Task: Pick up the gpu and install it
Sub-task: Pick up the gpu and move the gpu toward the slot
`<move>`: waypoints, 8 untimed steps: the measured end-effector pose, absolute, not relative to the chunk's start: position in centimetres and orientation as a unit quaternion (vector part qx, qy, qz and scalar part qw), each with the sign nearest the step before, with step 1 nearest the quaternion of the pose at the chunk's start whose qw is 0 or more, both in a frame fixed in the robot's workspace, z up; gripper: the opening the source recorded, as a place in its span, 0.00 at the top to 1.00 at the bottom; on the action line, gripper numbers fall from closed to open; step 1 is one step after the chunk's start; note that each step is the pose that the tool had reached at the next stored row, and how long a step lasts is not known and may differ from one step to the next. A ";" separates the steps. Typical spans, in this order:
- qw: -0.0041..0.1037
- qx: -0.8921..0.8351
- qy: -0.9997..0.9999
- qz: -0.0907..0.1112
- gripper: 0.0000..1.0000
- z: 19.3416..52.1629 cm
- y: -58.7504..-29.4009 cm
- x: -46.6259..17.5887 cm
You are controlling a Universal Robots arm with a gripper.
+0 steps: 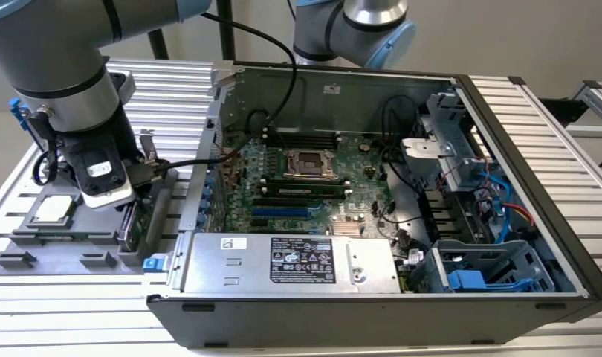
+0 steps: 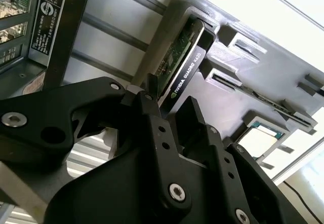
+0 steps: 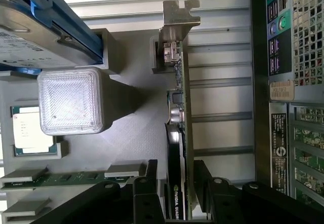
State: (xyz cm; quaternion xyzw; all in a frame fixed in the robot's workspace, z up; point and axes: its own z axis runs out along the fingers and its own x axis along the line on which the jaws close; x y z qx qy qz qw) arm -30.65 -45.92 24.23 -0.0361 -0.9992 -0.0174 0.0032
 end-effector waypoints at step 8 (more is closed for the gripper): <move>0.003 -0.036 -0.999 -0.017 1.00 24.2 -45.9 -30.6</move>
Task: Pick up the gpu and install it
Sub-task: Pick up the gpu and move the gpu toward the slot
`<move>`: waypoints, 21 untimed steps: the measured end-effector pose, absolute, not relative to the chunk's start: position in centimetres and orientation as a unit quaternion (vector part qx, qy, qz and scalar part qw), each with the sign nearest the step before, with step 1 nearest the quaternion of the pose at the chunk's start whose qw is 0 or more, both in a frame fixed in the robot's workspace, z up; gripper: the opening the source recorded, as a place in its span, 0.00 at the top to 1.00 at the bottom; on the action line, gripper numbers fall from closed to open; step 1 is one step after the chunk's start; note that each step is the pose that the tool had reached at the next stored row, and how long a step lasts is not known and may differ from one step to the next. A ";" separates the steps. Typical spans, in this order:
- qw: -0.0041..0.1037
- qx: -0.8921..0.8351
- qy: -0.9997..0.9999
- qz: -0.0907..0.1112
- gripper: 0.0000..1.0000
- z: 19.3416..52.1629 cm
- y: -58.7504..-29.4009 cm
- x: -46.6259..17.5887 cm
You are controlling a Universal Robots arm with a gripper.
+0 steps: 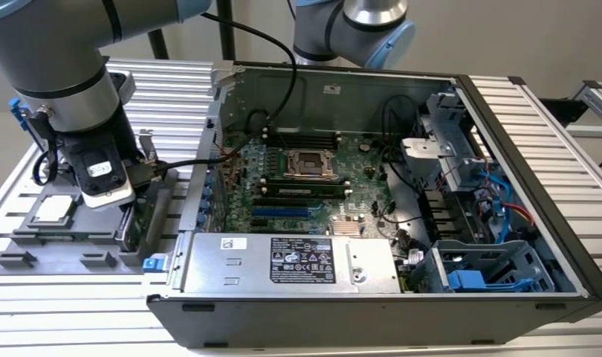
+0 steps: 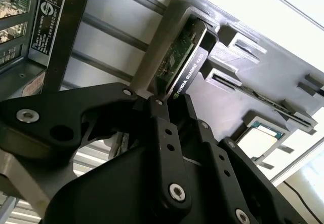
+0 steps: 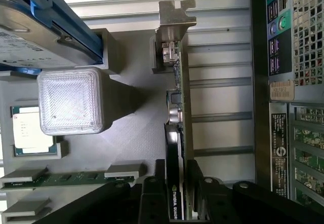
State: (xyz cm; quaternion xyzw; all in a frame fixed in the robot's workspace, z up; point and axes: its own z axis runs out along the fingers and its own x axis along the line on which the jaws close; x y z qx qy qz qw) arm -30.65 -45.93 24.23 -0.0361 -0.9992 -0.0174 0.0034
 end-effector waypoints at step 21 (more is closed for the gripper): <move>0.003 -0.036 -0.999 -0.017 1.00 24.2 -45.9 -30.6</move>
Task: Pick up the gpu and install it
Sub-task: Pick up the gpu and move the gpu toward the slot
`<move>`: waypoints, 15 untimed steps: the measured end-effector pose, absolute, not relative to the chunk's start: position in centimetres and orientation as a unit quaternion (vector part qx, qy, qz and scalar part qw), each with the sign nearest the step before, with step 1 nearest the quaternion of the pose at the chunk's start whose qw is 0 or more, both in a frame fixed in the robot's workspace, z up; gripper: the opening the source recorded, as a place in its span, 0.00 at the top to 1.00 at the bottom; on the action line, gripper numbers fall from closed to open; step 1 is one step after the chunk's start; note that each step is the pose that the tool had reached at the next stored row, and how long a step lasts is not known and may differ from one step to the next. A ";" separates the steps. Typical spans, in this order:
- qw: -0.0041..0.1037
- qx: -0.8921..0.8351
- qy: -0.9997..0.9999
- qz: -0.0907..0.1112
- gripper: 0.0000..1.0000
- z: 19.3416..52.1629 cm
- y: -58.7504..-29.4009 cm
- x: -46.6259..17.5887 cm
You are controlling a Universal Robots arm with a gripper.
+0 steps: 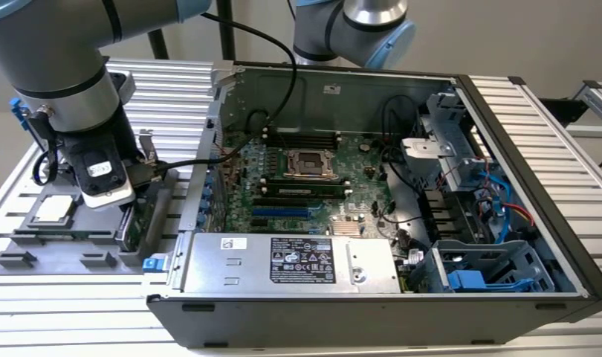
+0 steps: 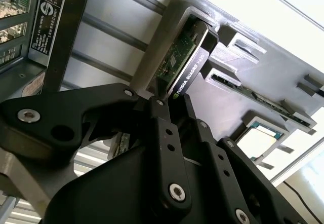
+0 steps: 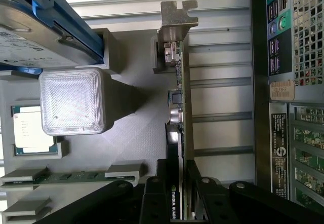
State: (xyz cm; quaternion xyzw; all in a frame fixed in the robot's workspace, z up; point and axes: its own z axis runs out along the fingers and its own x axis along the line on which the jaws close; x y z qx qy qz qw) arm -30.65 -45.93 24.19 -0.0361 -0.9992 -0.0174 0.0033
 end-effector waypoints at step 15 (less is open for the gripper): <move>0.003 -0.036 -0.999 -0.017 1.00 26.3 -45.9 -30.6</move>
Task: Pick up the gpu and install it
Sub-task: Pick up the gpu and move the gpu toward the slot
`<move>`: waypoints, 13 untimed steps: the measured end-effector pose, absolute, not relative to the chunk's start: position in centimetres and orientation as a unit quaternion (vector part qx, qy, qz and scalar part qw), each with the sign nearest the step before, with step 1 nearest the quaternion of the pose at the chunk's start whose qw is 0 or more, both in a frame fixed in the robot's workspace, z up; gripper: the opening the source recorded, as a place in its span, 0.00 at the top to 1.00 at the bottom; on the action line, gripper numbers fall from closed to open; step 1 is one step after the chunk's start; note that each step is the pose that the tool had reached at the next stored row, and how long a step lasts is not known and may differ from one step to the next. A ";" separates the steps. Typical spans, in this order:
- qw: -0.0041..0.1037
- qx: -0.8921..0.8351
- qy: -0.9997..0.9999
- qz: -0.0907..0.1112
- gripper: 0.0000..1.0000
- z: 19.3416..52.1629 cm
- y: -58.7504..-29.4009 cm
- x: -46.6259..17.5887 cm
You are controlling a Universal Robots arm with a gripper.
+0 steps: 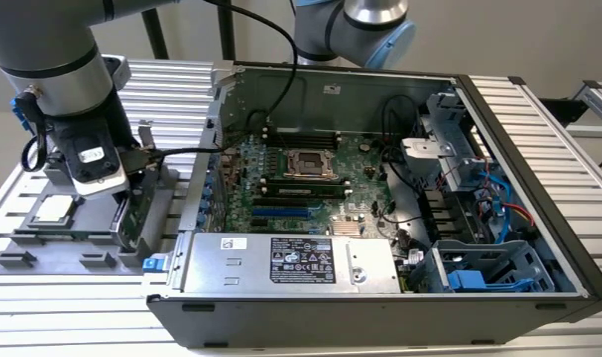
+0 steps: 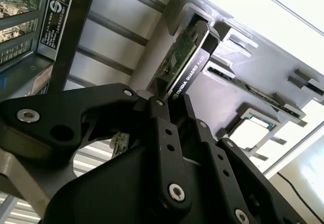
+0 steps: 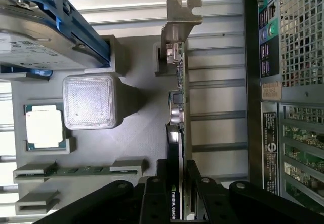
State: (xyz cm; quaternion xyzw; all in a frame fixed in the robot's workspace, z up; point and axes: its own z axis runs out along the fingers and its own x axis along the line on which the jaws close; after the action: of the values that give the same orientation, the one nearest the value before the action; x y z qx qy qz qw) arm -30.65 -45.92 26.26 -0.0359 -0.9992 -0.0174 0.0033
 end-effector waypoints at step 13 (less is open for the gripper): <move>0.003 -0.035 -0.999 -0.017 1.00 28.7 -45.9 -30.6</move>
State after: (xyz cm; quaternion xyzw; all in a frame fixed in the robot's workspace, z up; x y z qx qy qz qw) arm -30.65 -45.92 28.70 -0.0350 -0.9992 -0.0174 0.0033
